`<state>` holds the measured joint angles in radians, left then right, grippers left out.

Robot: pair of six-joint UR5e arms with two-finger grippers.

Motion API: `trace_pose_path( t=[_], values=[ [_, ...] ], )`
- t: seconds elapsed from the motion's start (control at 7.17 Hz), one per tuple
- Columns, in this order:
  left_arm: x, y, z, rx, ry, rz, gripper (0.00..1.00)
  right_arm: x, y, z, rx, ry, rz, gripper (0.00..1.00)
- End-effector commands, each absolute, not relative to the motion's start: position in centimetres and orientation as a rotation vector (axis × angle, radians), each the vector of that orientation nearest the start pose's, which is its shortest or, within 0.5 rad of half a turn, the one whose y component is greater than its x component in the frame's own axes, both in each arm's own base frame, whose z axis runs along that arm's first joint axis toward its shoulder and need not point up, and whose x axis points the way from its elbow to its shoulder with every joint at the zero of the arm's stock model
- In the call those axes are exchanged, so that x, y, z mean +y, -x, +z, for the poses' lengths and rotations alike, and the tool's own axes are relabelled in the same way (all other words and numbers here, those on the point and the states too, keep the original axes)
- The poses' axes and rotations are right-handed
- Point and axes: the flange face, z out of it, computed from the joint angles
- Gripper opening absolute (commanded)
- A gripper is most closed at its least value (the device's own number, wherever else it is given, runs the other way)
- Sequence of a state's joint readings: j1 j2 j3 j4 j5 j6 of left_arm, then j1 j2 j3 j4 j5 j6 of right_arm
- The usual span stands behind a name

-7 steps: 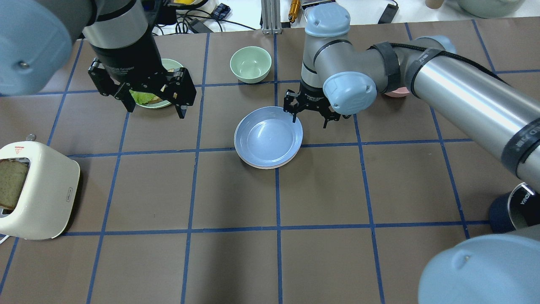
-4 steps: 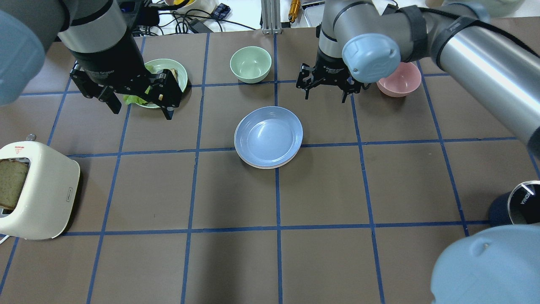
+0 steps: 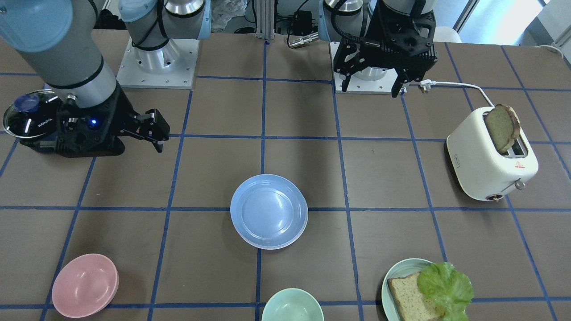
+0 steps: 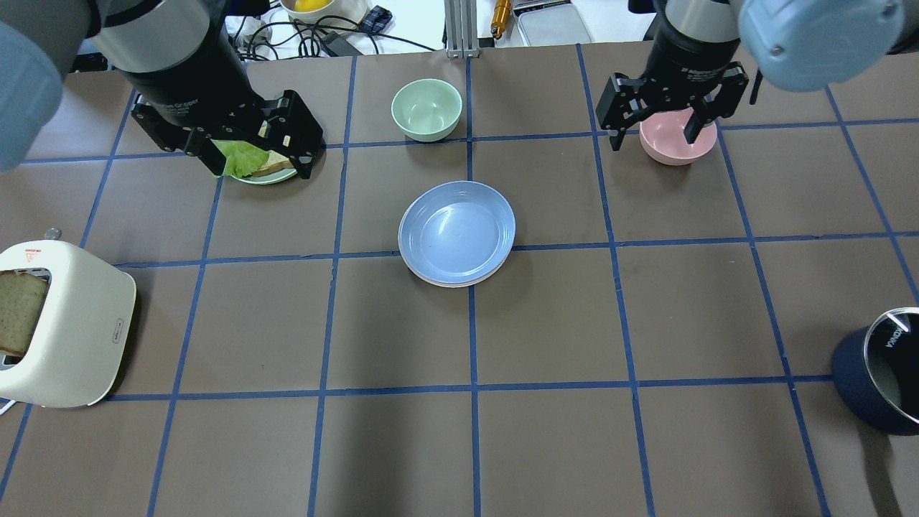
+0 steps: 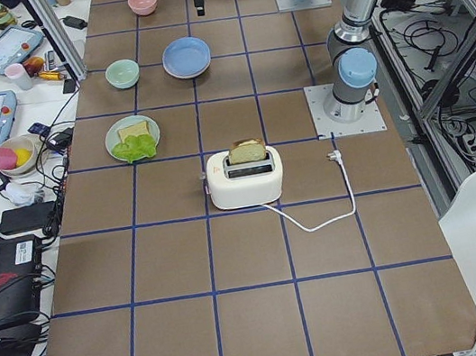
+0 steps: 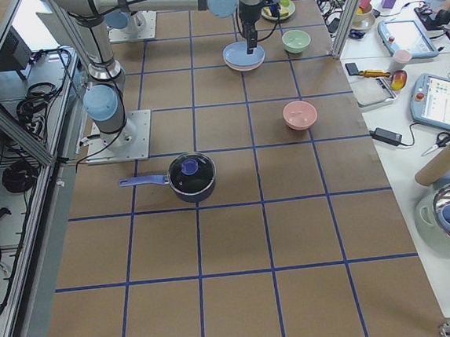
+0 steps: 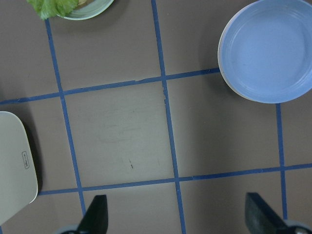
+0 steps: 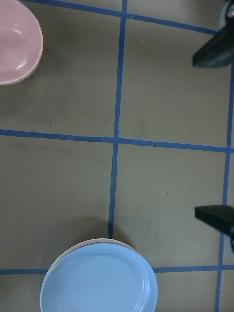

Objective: Stack three plates with pink and blue

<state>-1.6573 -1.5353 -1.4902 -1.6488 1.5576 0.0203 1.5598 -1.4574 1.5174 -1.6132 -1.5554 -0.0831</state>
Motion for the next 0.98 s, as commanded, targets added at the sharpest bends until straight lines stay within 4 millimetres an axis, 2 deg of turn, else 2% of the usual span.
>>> trace_pose_path(
  t=[0.0, 0.28, 0.56, 0.84],
  values=[
    [-46.6, 17.4, 53.6, 3.155, -0.136, -0.055, 1.0, -51.1, -12.1, 47.8, 3.129, 0.085, -0.051, 1.0],
    [-47.1, 16.3, 53.6, 3.154, -0.097, -0.057, 1.0, -51.0, -12.3, 48.2, 3.131, 0.087, -0.075, 1.0],
    [-47.1, 16.3, 53.7, 3.155, -0.092, -0.06, 1.0, -50.6, -12.4, 48.9, 3.124, -0.073, -0.096, 1.0],
    [-46.9, 16.3, 53.8, 3.156, -0.092, -0.057, 1.0, -51.0, -12.5, 50.3, 3.114, -0.084, -0.14, 1.0]
  ],
)
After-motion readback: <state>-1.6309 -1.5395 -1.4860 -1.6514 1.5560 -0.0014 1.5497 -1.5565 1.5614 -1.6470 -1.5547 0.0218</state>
